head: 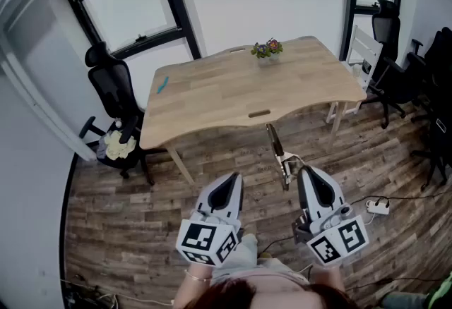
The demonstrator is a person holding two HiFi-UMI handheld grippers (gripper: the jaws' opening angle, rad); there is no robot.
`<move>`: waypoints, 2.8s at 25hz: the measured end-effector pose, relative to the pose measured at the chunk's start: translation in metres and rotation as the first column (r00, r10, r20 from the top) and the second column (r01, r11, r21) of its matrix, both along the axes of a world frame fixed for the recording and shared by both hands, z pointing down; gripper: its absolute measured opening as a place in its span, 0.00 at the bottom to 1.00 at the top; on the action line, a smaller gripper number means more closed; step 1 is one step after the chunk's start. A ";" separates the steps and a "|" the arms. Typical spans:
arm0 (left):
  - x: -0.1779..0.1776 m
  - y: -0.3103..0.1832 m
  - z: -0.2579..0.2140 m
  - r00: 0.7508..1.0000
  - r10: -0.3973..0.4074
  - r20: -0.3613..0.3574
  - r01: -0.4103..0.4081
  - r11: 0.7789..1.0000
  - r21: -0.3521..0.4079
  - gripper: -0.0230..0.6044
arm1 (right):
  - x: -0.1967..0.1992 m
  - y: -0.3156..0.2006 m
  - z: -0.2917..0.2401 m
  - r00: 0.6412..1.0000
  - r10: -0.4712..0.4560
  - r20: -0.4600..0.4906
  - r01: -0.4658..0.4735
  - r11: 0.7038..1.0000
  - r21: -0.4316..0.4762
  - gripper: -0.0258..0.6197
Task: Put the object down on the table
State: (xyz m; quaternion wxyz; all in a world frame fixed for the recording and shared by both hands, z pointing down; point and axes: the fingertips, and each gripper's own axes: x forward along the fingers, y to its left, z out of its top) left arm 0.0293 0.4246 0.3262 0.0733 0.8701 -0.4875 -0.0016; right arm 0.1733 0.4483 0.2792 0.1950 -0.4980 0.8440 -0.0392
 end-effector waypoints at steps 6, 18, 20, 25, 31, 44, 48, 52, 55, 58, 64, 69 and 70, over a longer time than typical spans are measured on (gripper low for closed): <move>0.005 -0.013 0.000 1.000 0.008 0.002 -0.008 1.000 -0.004 0.04 | 0.000 -0.014 -0.002 1.000 0.001 -0.002 -0.001 1.000 0.009 0.05; -0.006 -0.066 0.010 1.000 0.023 -0.001 -0.023 1.000 -0.012 0.04 | -0.013 -0.069 0.005 1.000 0.016 -0.013 -0.016 1.000 0.010 0.05; -0.010 -0.077 0.012 1.000 0.025 -0.002 -0.025 1.000 -0.014 0.04 | -0.017 -0.080 0.005 1.000 0.021 -0.016 -0.021 1.000 0.010 0.05; -0.021 -0.107 0.012 0.999 0.030 -0.010 -0.031 0.999 -0.014 0.04 | -0.028 -0.112 0.005 0.999 0.027 -0.021 -0.027 1.000 0.002 0.05; -0.036 -0.135 0.009 0.999 0.040 -0.016 -0.041 0.999 -0.011 0.04 | -0.041 -0.143 0.002 0.999 0.034 -0.022 -0.034 0.999 -0.003 0.05; -0.085 -0.186 0.013 0.999 0.027 -0.024 -0.027 0.999 -0.021 0.04 | -0.077 -0.196 0.000 0.997 0.067 -0.042 -0.068 0.998 -0.013 0.05; -0.097 -0.196 0.016 0.999 0.030 -0.043 -0.031 0.999 -0.028 0.04 | -0.088 -0.207 0.001 0.996 0.073 -0.055 -0.074 0.997 -0.015 0.05; -0.105 -0.206 0.019 0.998 0.025 -0.053 -0.027 0.999 -0.037 0.04 | -0.096 -0.216 0.001 0.995 0.080 -0.068 -0.081 0.996 -0.020 0.05; -0.107 -0.211 0.021 0.998 0.031 -0.061 -0.034 0.999 -0.042 0.04 | -0.099 -0.221 0.002 0.994 0.084 -0.073 -0.086 0.996 -0.024 0.05; -0.106 -0.218 0.023 0.997 0.036 -0.064 -0.039 0.998 -0.044 0.04 | -0.099 -0.228 0.005 0.993 0.090 -0.078 -0.092 0.995 -0.029 0.05; -0.103 -0.235 0.025 0.997 0.043 -0.066 -0.047 0.998 -0.047 0.04 | -0.097 -0.246 0.008 0.993 0.091 -0.080 -0.094 0.995 -0.032 0.05; -0.097 -0.255 0.028 0.997 0.042 -0.058 -0.045 0.998 -0.051 0.04 | -0.093 -0.269 0.011 0.993 0.089 -0.079 -0.092 0.995 -0.035 0.05; -0.095 -0.260 0.029 0.998 0.041 -0.057 -0.044 0.998 -0.050 0.04 | -0.092 -0.274 0.013 0.993 0.088 -0.078 -0.091 0.995 -0.036 0.05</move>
